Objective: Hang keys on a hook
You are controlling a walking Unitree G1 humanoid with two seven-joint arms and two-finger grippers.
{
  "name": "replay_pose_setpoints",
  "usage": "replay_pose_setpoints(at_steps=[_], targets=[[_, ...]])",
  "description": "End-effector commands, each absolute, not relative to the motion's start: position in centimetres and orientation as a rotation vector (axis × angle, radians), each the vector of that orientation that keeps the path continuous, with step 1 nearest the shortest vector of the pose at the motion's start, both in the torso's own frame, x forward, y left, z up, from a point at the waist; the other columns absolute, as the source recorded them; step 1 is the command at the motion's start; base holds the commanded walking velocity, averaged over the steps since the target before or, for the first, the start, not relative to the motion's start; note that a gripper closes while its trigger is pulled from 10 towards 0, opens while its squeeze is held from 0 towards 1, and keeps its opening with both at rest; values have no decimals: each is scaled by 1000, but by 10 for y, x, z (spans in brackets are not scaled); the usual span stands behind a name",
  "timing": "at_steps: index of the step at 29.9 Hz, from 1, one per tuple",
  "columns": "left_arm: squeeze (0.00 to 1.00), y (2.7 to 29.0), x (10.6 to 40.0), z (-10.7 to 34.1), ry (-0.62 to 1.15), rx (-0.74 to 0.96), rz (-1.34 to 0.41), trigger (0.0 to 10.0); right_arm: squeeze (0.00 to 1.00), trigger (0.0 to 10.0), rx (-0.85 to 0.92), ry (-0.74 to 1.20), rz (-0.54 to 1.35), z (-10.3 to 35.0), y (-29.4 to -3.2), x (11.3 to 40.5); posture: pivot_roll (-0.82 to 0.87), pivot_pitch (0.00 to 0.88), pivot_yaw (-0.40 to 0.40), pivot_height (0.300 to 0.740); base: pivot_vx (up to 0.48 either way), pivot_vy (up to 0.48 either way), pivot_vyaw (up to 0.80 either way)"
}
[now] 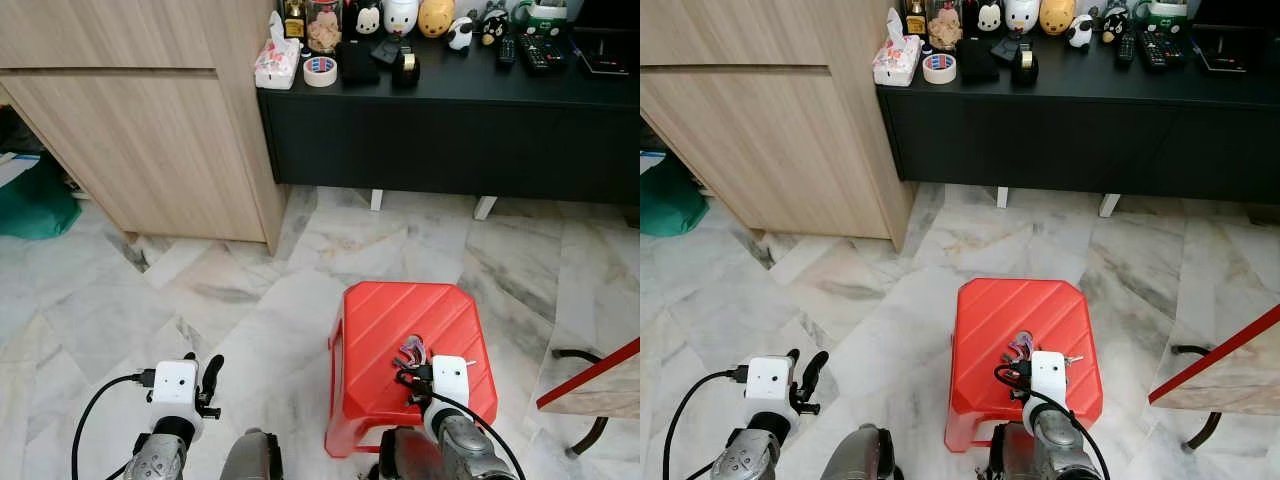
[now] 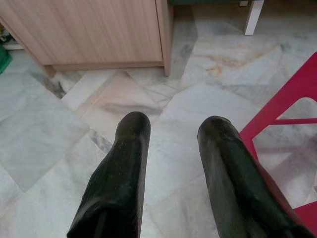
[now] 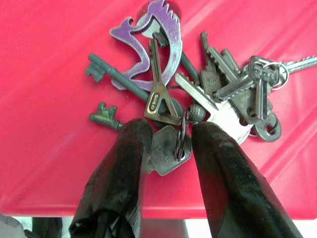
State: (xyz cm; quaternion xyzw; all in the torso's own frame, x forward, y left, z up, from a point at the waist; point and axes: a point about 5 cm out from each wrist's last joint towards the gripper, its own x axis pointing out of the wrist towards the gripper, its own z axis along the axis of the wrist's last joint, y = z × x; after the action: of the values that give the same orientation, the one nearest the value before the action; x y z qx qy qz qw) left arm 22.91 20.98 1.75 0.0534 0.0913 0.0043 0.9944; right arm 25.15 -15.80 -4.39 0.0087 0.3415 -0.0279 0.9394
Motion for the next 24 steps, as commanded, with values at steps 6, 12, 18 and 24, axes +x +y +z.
replay_pose_setpoints(at_steps=[6, 12, 18, 24], targets=[[0, 215, 223, 12, 223, 124, 14, 10000, 0, 10000, 31, 737, -73, -51, -158, 242, 68, 200, 31, 654, 0, 0, 0], [0, 216, 224, 11, 224, 124, 15, 10000, 0, 10000, 34, 737, -74, -51, -158, 242, 69, 197, 32, 654, 0, 0, 0], [0, 216, 224, 11, 226, 126, 17, 10000, 0, 0, 36, 735, -72, -51, -158, 243, 71, 194, 31, 654, 0, 0, 0], [0, 217, 225, 11, 227, 127, 18, 10000, 0, 0, 36, 736, -71, -50, -157, 243, 72, 191, 32, 654, 0, 0, 0]])
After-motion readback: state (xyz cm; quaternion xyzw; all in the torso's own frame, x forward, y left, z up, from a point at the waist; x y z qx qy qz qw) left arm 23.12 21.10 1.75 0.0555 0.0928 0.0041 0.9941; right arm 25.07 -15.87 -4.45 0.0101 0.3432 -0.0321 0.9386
